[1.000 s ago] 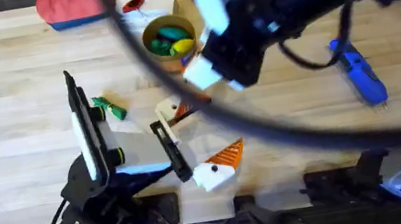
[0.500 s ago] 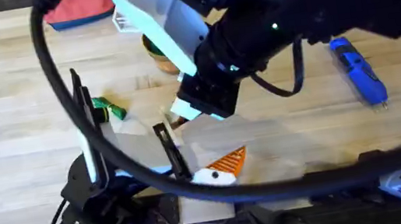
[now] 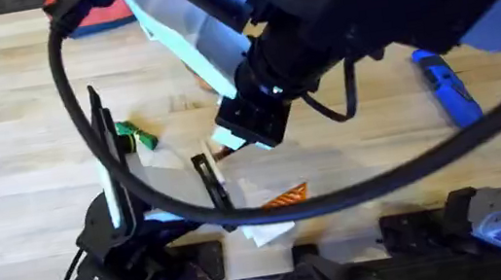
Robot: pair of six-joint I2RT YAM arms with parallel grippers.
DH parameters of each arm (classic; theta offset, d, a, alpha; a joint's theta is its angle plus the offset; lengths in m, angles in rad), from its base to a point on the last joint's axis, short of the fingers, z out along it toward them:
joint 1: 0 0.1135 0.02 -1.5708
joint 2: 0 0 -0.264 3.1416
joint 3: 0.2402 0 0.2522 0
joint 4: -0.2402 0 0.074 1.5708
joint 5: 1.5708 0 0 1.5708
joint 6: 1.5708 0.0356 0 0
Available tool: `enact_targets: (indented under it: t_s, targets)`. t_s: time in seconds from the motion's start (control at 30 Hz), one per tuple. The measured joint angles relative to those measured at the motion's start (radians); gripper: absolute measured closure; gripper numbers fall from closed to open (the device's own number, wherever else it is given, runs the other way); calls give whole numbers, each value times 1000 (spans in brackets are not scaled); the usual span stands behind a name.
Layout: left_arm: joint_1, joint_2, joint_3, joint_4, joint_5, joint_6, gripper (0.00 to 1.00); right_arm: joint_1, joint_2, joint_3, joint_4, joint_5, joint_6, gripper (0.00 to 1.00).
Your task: Pick up the gripper from the table and insert it into the empty holder that is missing its gripper. Then pick up a screw, insert it into the mounting hole, and use the screwdriver to tighten it. Finally, clean up the table by picking up the vegetable and placing it into the bucket.
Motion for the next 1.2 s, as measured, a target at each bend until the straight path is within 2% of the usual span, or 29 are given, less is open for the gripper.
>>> enact_targets:
  t_s: [0.53, 0.57, 0.6, 0.77, 0.8, 1.0, 1.2]
  targets:
    - [0, 0, 0, 0, 0, -1, 14, 7, 23, 1, 6, -5, 0, 988]
    - [0, 0, 0, 0, 0, -1, 14, 7, 23, 1, 5, -6, 4, 921]
    - [0, 0, 0, 0, 0, 0, 13, 7, 23, 1, 5, -5, 5, 814]
    - [0, 0, 0, 0, 1, 0, 15, 5, 23, 7, -8, 2, 6, 86]
    - [0, 0, 0, 0, 2, 0, 15, 3, 21, 9, -10, 7, 3, 32]
    - [0, 0, 0, 0, 3, 0, 15, -9, -12, 18, -50, 2, 4, 10]
    - [0, 0, 0, 0, 3, 0, 15, -119, -129, 31, -135, -5, 23, 10]
